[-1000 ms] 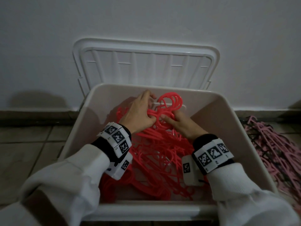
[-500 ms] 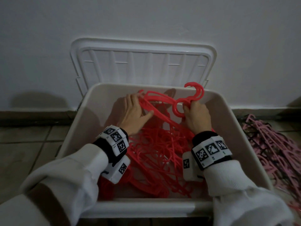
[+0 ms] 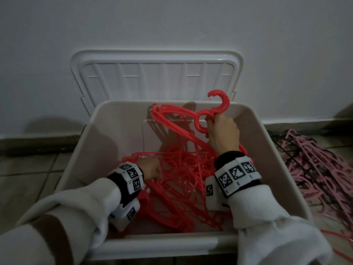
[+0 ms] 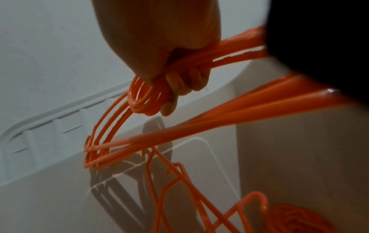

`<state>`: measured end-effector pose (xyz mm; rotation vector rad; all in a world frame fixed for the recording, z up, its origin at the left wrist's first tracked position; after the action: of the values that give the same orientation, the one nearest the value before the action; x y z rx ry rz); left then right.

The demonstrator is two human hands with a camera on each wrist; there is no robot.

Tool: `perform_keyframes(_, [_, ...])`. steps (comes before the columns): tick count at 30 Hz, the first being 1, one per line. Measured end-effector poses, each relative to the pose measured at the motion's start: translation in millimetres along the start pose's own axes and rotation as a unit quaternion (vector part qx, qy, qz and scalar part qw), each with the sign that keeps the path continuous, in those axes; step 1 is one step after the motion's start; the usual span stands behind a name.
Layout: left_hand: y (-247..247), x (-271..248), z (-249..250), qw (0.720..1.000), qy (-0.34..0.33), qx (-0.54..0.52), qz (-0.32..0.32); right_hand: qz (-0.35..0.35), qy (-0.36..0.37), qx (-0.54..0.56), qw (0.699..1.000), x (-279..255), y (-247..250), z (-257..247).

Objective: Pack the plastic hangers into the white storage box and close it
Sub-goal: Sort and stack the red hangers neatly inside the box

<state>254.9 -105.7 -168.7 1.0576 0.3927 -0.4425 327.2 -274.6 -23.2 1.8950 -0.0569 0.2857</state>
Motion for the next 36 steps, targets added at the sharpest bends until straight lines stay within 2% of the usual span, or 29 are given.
perform_keyframes(2, [10.7, -1.4, -0.9, 0.999, 0.007, 0.026, 0.026, 0.002, 0.003, -0.004, 1.0, -0.8, 0.9, -0.9])
perform_keyframes(7, [25.0, -5.6, 5.4, 0.997, 0.032, 0.052, 0.037, 0.006, 0.002, -0.009, 1.0, -1.5, 4.1, -1.2])
perform_keyframes(12, [24.1, -6.5, 1.4, 0.994, 0.035, -0.09, -0.06, 0.004, 0.002, -0.015, 1.0, -0.2, 4.3, -1.8])
perform_keyframes(15, [12.0, -8.1, 3.1, 0.985, 0.046, -0.138, -0.096, 0.003, -0.001, -0.013, 1.0, 0.2, 3.7, -1.4])
perform_keyframes(17, [3.6, -7.9, 3.9, 0.984, 0.054, -0.126, -0.113, 0.003, -0.003, -0.01, 1.0, 0.3, 2.2, -0.8])
perform_keyframes(20, [3.4, -4.6, -2.4, 0.992, 0.062, -0.062, -0.088, 0.0, -0.001, -0.009, 1.0, 0.4, 0.8, -1.1])
perform_keyframes(24, [-8.2, -3.6, -5.4, 0.987, 0.08, -0.099, -0.097, 0.0, 0.0, -0.009, 1.0, -0.3, 1.6, -1.3])
perform_keyframes(28, [5.3, -2.6, -1.7, 0.998, 0.067, 0.002, -0.004, 0.002, 0.0, -0.007, 1.0, -2.3, 4.5, -2.2])
perform_keyframes(30, [13.2, -5.6, 0.7, 0.997, 0.071, 0.009, 0.006, -0.002, -0.004, -0.009, 1.0, -2.7, 5.5, -2.5])
perform_keyframes(34, [11.9, -12.3, 16.3, 0.99, 0.026, -0.118, -0.076, 0.0, -0.007, -0.012, 1.0, -2.7, 5.2, -1.5])
perform_keyframes(36, [7.5, -14.4, 17.3, 0.979, 0.032, -0.169, -0.107, -0.001, -0.01, -0.01, 1.0, -2.8, 5.1, -1.1])
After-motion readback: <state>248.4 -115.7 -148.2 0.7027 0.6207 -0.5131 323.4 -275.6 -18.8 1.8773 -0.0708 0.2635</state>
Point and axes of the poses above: each hand's wrist, its own x-axis towards the middle knuckle, its own y-axis out of the back of the hand, z = x × y, the point moved 8 cm from there along x, towards the middle knuckle, and after that the axes turned 12 degrees about -x, right-handed, at the moved point
